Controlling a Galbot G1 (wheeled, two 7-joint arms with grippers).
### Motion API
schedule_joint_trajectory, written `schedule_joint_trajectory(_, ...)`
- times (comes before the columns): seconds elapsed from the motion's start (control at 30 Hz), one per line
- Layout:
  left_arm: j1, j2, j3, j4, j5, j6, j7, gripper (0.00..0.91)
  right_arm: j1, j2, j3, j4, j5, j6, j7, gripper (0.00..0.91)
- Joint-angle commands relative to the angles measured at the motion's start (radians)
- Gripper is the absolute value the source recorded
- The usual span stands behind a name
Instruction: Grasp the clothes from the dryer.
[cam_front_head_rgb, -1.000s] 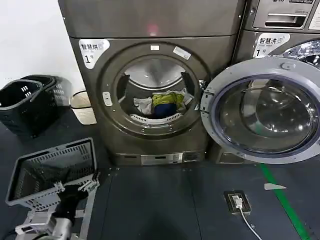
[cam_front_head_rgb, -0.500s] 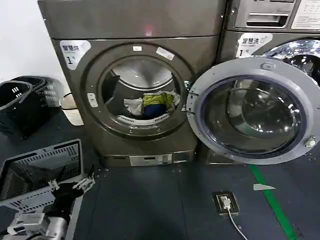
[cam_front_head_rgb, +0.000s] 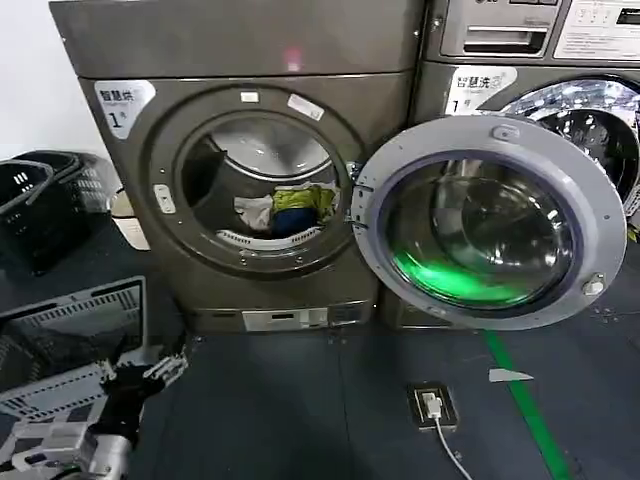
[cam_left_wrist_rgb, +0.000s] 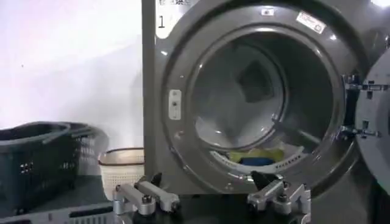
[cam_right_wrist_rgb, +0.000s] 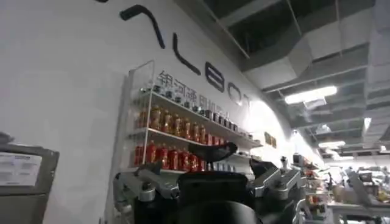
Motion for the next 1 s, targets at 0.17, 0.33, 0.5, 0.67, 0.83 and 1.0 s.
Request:
schedule_joint_trajectory(0.17, 0.001, -0.001, -0.001, 0.0, 0.0, 0.001, 0.0, 0.907, 0.002, 0.003, -0.006, 0.002, -0.002, 0.01, -0.008, 0.907)
schedule_joint_trajectory(0.33, 0.002, -0.001, -0.001, -0.001, 0.0, 0.0, 0.001, 0.907, 0.001, 0.005, -0.012, 0.002, -0.003, 0.032, -0.004, 0.907)
schedule_joint_trajectory(0.5, 0.002, -0.001, -0.003, -0.003, 0.0, -0.001, 0.001, 0.907, 0.002, 0.008, -0.015, 0.009, 0.008, 0.058, -0.017, 0.907)
schedule_joint_trajectory(0.67, -0.001, 0.0, -0.002, -0.005, -0.002, 0.0, 0.002, 0.907, 0.002, 0.015, -0.026, 0.01, 0.007, 0.104, -0.037, 0.907)
schedule_joint_trajectory(0.83, -0.005, 0.005, -0.002, -0.003, -0.005, 0.0, 0.002, 0.907, 0.002, 0.014, -0.027, 0.006, 0.001, 0.122, -0.036, 0.907)
schedule_joint_trajectory(1.0, -0.012, 0.011, -0.002, -0.003, -0.009, 0.001, 0.002, 0.907, -0.012, 0.016, -0.018, 0.008, 0.004, 0.151, -0.046, 0.907)
